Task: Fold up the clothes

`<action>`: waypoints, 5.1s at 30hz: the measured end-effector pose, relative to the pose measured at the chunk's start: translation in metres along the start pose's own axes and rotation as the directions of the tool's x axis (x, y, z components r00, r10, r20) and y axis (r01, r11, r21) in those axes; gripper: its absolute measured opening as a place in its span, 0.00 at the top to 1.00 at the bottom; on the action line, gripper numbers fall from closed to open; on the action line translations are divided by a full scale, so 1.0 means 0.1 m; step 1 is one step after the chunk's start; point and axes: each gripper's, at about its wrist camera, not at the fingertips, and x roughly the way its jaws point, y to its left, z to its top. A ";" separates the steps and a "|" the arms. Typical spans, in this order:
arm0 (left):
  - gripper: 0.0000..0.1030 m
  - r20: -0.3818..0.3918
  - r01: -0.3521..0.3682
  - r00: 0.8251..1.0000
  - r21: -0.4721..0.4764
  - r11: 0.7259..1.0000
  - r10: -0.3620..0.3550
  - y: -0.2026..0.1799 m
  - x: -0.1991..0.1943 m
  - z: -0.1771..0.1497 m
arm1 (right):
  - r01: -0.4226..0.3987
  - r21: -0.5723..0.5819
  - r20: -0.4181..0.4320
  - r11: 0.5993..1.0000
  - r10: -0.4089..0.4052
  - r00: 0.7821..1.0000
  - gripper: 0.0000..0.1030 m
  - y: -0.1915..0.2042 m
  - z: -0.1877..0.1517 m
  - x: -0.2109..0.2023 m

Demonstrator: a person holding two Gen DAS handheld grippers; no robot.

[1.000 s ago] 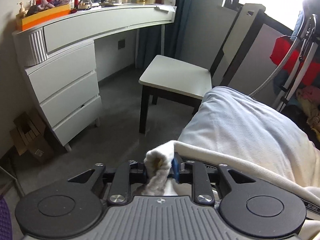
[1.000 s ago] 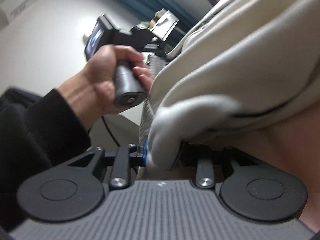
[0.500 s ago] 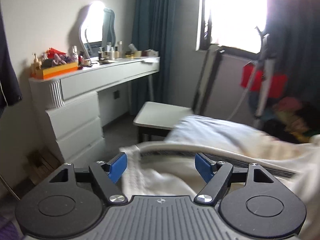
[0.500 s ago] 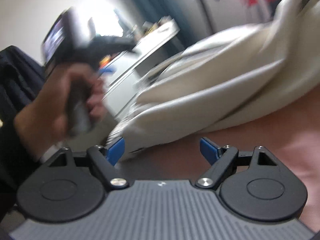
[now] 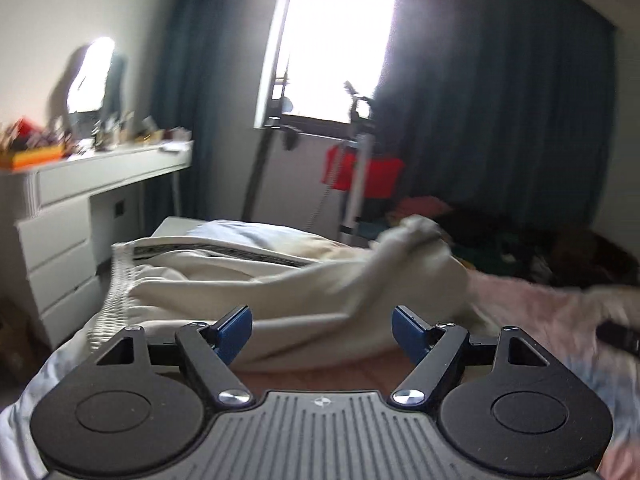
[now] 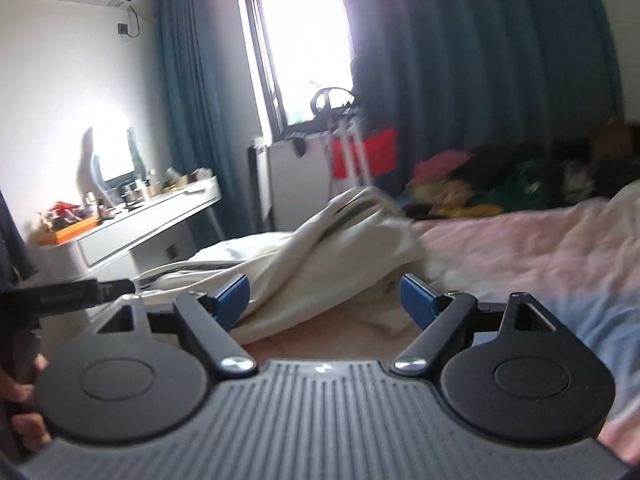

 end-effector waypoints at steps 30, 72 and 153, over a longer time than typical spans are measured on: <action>0.34 -0.130 0.096 0.988 0.126 0.987 -0.079 -1.21 4.01 0.92 | 0.069 0.230 -0.154 0.971 -0.034 0.987 0.19 -0.96 -0.48 1.04; 0.30 -0.141 0.340 0.928 -0.062 0.939 -0.345 -0.64 0.91 -0.63 | 0.013 0.288 -0.177 0.958 0.040 0.983 0.38 -0.55 -0.35 0.53; 0.72 -0.105 -0.081 0.992 -0.957 0.280 -0.071 2.29 1.55 -0.91 | 0.426 0.887 -0.284 0.177 -0.518 0.807 0.92 -3.68 -1.18 -0.52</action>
